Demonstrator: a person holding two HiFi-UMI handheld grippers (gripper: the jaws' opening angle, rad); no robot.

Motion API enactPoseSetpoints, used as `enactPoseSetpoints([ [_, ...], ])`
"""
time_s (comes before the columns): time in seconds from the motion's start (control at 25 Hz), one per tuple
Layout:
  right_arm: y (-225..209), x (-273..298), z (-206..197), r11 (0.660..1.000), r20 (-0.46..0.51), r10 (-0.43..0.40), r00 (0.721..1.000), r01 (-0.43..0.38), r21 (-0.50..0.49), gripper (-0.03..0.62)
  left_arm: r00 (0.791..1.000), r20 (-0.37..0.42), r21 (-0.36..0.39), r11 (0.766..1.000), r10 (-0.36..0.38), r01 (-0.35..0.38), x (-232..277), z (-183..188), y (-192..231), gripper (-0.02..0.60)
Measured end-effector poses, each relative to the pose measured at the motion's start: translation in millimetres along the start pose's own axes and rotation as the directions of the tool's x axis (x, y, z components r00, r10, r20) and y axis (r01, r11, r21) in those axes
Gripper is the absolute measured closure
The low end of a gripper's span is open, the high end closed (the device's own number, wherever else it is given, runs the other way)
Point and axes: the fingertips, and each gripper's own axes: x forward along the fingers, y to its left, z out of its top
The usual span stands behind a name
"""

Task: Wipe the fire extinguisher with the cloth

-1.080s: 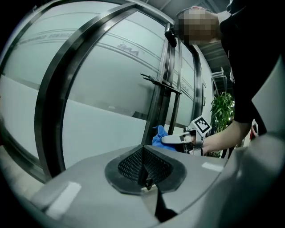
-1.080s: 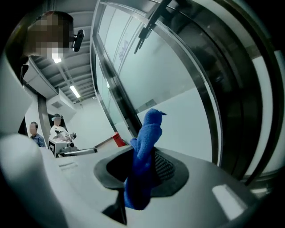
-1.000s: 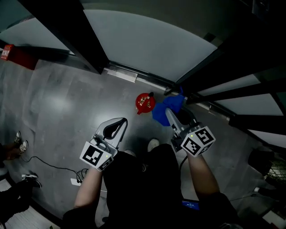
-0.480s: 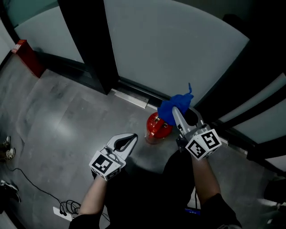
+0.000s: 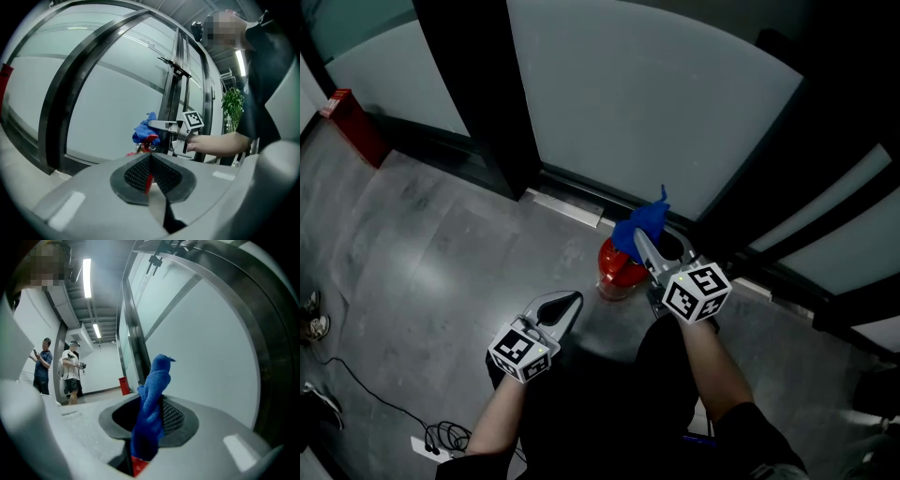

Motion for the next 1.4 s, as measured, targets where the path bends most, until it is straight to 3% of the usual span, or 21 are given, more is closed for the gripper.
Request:
enactPoseSetpoints([
  [0.2, 29, -6, -6, 0.995, -0.036, 0.095, 0.995, -0.096, -0.018, 0.49, 1.0, -0.01, 0.016, 1.0, -0.014, 0.014, 3, -6, -2, 0.574],
  [0.64, 75, -27, 0, 0.976, -0.03, 0.219, 0.975, -0.218, 0.015, 0.489, 0.999, -0.013, 0.044, 0.998, -0.053, 0.053, 10, -5, -12, 0.574],
  [0.88, 108, -45, 10, 0.947, -0.02, 0.319, 0.947, -0.32, -0.025, 0.49, 0.997, 0.001, 0.061, 0.995, -0.074, 0.074, 13, -1, -17, 0.574],
  [1.04, 96, -62, 33, 0.96, 0.043, 0.268, 0.962, -0.264, -0.092, 0.489, 0.996, -0.006, 0.058, 0.994, -0.089, 0.089, 16, -4, -17, 0.574],
  [1.24, 32, -83, 52, 0.991, 0.085, 0.121, 0.989, -0.116, -0.066, 0.49, 0.995, -0.025, 0.072, 0.992, -0.098, 0.1, 22, -10, -17, 0.574],
  [1.4, -14, -89, 43, 0.999, 0.072, -0.007, 0.997, 0.01, -0.046, 0.49, 0.995, -0.026, 0.073, 0.992, -0.097, 0.099, 26, -11, -14, 0.574],
])
